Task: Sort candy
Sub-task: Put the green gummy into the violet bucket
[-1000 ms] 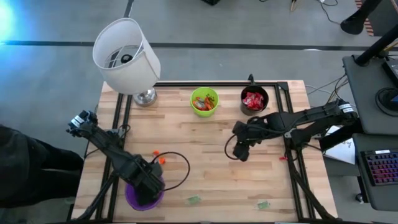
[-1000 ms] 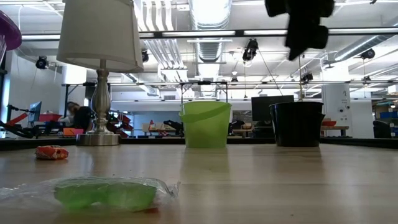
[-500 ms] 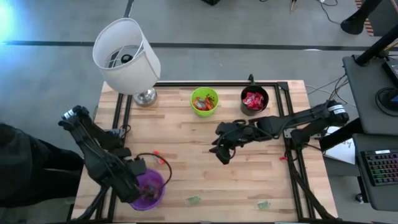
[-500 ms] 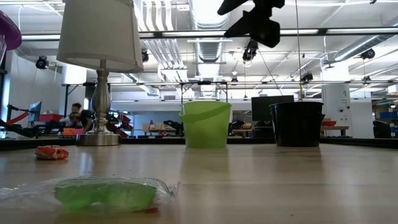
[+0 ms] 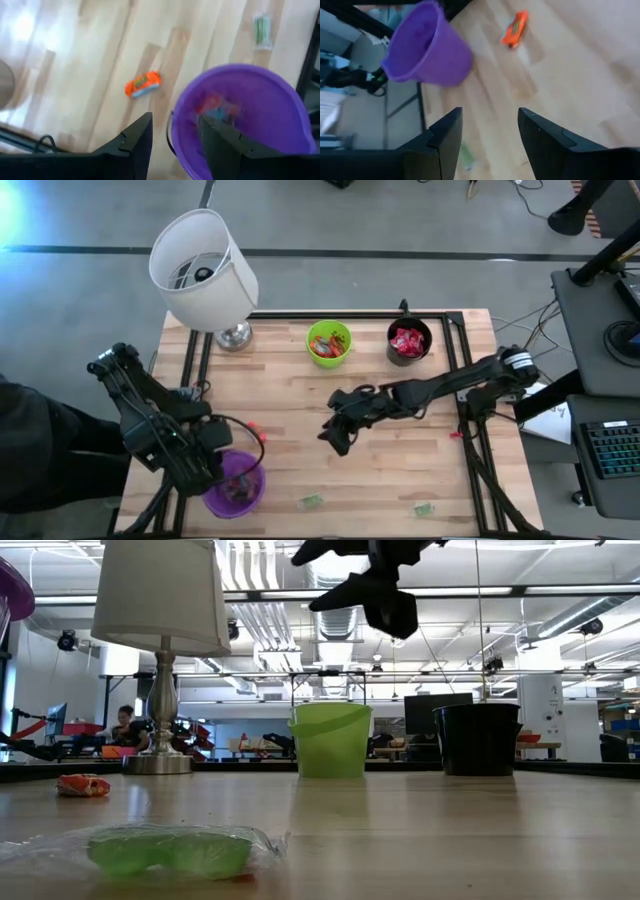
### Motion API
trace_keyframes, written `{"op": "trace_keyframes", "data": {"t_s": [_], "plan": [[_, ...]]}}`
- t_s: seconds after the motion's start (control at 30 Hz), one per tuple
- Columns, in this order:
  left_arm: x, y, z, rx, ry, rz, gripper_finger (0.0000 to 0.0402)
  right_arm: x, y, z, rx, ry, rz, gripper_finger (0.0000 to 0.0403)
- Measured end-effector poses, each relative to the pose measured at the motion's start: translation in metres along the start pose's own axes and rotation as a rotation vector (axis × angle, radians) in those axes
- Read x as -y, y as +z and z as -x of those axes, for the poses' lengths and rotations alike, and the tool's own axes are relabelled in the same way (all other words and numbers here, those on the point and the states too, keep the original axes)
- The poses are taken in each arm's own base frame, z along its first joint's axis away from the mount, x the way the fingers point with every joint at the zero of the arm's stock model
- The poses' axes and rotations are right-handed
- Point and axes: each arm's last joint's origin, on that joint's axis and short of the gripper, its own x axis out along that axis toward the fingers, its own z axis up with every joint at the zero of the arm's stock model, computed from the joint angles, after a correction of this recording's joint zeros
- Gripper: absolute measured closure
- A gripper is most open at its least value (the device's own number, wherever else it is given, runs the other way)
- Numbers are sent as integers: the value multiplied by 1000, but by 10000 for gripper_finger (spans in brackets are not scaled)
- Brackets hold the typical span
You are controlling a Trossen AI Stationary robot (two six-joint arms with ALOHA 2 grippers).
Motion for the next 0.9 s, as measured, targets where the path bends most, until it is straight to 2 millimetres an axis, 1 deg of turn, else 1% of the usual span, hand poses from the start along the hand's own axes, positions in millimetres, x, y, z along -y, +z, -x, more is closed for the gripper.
{"op": "trace_keyframes", "data": {"t_s": [0.07,0.17,0.37,0.57,0.73,0.9], "plan": [[-1,1,0,27,12,0,260,-1,-2,-9,-41,27,-41,220],[-1,1,0,34,15,-17,260,-10,-8,-20,-105,82,-33,220],[-1,1,0,35,16,-47,260,-42,-26,-44,-161,144,114,220],[-1,1,1,35,15,-52,260,-62,-33,-65,-168,180,251,220],[-1,1,1,36,14,-27,260,-63,-41,-80,-204,162,294,220],[-1,1,1,36,14,-14,260,-56,-49,-92,-225,136,317,220]]}}
